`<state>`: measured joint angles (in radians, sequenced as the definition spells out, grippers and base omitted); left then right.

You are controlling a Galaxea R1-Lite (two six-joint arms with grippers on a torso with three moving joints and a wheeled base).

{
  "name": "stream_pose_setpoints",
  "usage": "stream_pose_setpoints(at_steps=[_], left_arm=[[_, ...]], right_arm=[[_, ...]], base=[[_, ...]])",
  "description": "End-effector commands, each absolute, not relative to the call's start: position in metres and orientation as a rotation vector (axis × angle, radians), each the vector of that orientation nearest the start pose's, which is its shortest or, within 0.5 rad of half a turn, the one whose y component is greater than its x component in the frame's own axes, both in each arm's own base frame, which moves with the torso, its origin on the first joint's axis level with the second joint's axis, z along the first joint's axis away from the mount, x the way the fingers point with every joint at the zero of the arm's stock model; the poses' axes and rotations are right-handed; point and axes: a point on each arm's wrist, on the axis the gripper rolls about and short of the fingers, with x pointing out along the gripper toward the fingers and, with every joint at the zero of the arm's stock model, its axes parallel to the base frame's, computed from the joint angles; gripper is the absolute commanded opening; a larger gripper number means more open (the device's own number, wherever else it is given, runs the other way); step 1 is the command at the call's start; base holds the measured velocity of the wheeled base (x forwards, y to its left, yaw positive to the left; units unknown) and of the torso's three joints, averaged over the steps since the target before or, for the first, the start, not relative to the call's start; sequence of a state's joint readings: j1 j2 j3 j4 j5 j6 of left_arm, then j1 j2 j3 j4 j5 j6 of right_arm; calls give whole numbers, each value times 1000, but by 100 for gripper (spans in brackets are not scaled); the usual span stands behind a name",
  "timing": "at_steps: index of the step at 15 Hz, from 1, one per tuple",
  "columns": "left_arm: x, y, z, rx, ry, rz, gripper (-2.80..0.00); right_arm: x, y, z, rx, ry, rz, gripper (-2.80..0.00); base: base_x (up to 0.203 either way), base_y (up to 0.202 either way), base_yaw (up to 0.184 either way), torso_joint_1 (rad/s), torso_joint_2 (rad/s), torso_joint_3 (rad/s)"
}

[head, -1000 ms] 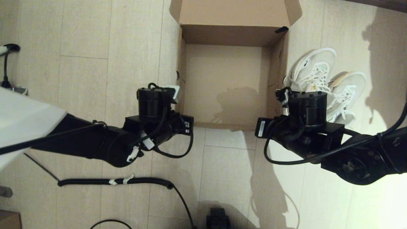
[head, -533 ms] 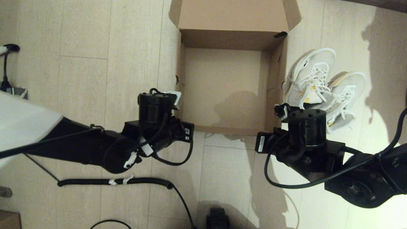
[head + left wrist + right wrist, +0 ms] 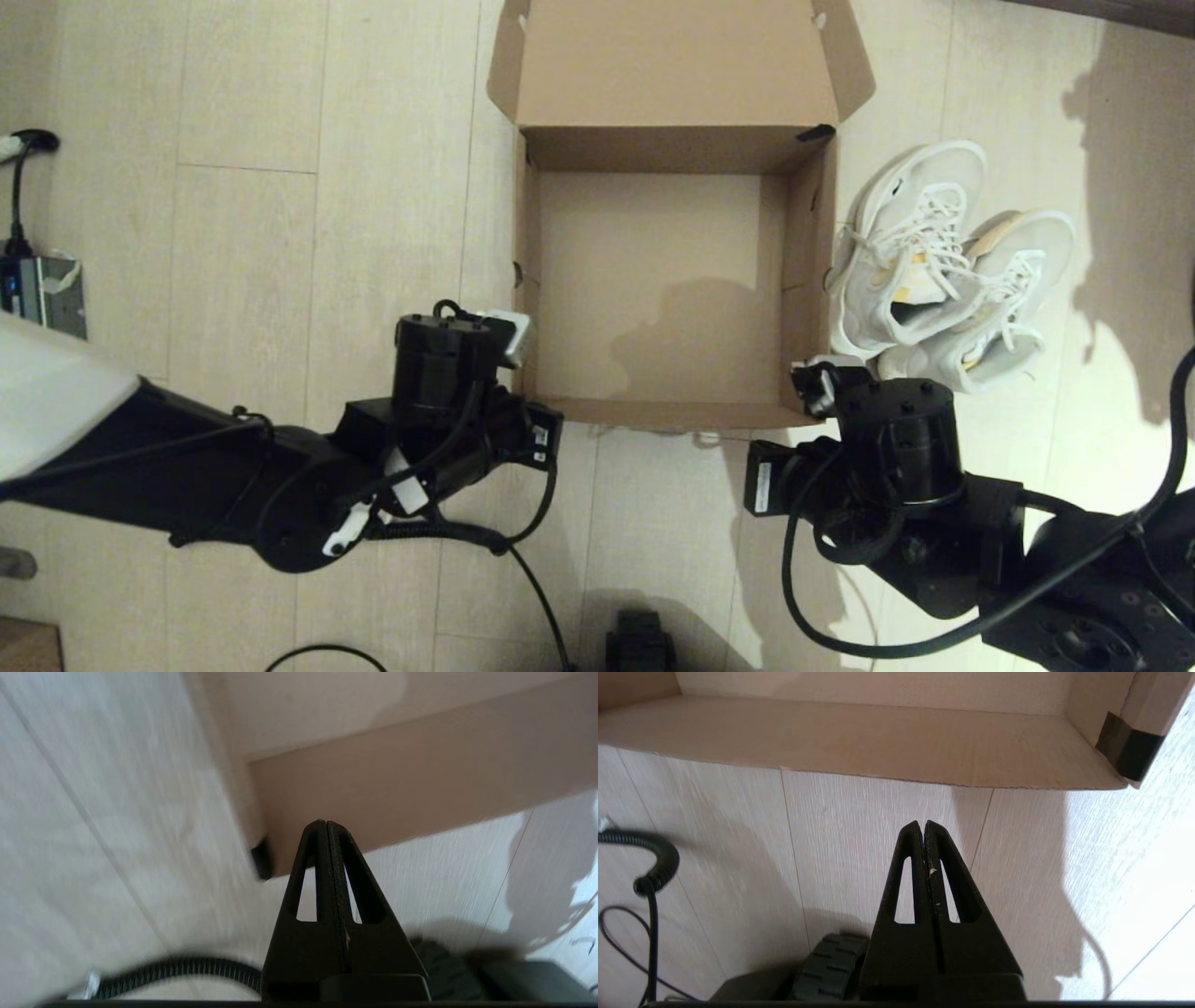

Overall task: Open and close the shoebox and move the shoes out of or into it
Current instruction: Put the shoes into the shoe box

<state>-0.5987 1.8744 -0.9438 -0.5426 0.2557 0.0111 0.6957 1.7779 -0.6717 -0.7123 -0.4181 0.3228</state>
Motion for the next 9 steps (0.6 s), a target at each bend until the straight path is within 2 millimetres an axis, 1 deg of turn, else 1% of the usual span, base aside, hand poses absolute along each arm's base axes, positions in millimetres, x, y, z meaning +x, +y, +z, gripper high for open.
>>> stream_pose_setpoints(at_steps=[1, 4, 5, 6, 8, 9], left_arm=[[285, -188, 150, 173, 363, -336, -280], [292, -189, 157, 142, 304, -333, -280], [296, -192, 158, 133, 289, -339, -280], [300, -194, 156, 128, 282, -346, -280], [309, -198, 154, 110, 243, -342, -280], [310, -198, 160, 97, 212, -341, -280]], right_arm=[[234, 186, 133, 112, 372, 219, -280], [237, 186, 155, 159, 296, 227, -280], [240, 186, 167, 182, 256, 231, -280], [240, 186, 170, 186, 247, 233, -280], [239, 185, 167, 185, 254, 230, -280], [240, 184, 168, 186, 247, 221, -280]], base=[[0, 0, 0, 0, 0, 0], [0, 0, 0, 0, 0, 0], [0, 0, 0, 0, 0, 0], [0, 0, 0, 0, 0, 0], [0, 0, 0, 0, 0, 0], [0, 0, 0, 0, 0, 0]])
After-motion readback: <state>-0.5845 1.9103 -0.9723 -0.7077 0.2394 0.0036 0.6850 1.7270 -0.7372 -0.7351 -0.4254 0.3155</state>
